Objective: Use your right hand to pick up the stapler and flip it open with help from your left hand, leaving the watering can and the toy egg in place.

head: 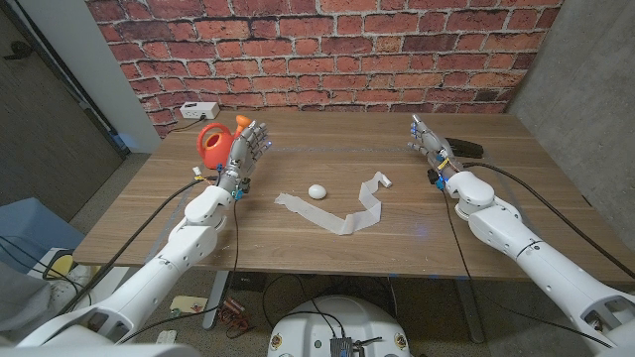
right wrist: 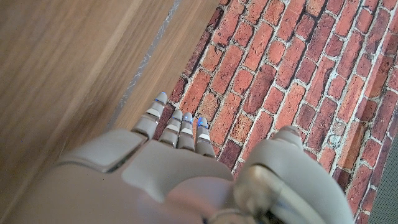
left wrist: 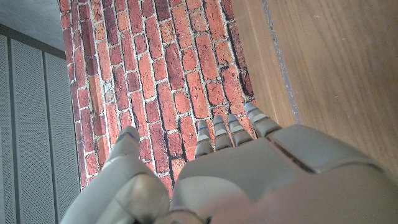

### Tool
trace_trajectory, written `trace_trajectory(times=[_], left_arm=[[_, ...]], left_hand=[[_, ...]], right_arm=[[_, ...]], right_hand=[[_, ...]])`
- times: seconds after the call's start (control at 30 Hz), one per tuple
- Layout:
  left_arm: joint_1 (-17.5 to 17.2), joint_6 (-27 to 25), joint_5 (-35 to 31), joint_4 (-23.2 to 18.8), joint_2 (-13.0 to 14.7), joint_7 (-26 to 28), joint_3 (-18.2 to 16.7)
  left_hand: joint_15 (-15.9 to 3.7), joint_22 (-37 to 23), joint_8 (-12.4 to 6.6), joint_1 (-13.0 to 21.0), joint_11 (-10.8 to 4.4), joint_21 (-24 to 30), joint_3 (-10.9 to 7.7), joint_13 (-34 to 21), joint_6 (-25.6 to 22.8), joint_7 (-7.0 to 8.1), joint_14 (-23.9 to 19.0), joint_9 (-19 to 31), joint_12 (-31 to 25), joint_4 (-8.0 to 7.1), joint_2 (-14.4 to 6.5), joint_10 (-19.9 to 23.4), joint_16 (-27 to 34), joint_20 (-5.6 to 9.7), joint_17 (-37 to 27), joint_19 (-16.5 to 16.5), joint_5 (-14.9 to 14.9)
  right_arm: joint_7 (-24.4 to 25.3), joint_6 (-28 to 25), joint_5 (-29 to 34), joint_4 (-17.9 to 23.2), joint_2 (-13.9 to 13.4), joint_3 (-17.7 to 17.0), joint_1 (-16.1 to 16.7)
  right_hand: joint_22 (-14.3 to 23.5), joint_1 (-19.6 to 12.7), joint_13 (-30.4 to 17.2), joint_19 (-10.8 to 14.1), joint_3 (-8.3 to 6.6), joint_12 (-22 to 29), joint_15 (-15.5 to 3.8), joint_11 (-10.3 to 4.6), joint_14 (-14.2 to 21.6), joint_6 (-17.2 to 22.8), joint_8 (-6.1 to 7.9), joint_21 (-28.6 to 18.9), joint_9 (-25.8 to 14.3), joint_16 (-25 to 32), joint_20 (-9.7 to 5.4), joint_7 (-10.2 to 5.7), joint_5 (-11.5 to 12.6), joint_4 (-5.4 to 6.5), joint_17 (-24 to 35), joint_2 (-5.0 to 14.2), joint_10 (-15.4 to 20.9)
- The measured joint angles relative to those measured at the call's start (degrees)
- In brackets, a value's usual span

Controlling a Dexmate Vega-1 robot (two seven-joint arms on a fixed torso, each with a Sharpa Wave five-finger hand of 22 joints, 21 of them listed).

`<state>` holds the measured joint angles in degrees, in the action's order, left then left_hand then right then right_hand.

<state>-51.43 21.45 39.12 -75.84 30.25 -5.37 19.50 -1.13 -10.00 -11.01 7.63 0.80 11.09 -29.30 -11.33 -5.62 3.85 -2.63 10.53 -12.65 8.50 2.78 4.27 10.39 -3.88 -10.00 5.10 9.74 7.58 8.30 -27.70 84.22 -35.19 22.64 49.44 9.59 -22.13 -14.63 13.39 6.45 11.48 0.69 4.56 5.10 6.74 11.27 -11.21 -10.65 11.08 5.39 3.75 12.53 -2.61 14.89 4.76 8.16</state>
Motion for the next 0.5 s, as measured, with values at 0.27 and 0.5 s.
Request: trace_trajectory(times=[0.27, 0.5], left_arm=[[-0.1, 1.0, 0.3, 0.6, -0.1, -0.9, -0.2], [-0.2, 2.1, 0.3, 1.0, -0.4, -1.1, -0.3]], left_hand=[[0.08, 0.0, -0.01, 0.1, 0.0, 0.0, 0.0, 0.0, 0.0, 0.0, 0.5, 0.0, 0.0, 0.0, -0.1, 0.0, 0.0, 0.3, 0.0, -0.3, 0.0], [0.11, 0.0, -0.01, 0.1, 0.0, 0.0, 0.0, 0.0, 0.0, 0.0, 0.5, 0.0, 0.0, 0.0, -0.5, 0.0, 0.0, 0.3, 0.0, -0.3, 0.0]], right_arm=[[1.5, -1.9, 2.2, 2.6, -1.7, 0.4, 0.0], [2.1, -2.6, 3.9, 3.4, -2.5, 0.5, 0.0]], right_hand=[[0.0, -1.7, 0.3, -0.2, -0.56, 0.0, -0.3, -0.38, -0.3, -0.7, 0.0, 0.2, 0.0, 0.0, -0.18, -0.54, 0.0, -1.02, -0.5, -0.22, -0.4], [0.0, -2.3, 0.3, -0.5, -0.67, 0.0, -0.52, -0.38, -0.5, -0.8, 0.0, 0.2, 0.0, 0.0, -0.49, -0.38, 0.0, -1.56, -0.8, -0.22, -0.4]])
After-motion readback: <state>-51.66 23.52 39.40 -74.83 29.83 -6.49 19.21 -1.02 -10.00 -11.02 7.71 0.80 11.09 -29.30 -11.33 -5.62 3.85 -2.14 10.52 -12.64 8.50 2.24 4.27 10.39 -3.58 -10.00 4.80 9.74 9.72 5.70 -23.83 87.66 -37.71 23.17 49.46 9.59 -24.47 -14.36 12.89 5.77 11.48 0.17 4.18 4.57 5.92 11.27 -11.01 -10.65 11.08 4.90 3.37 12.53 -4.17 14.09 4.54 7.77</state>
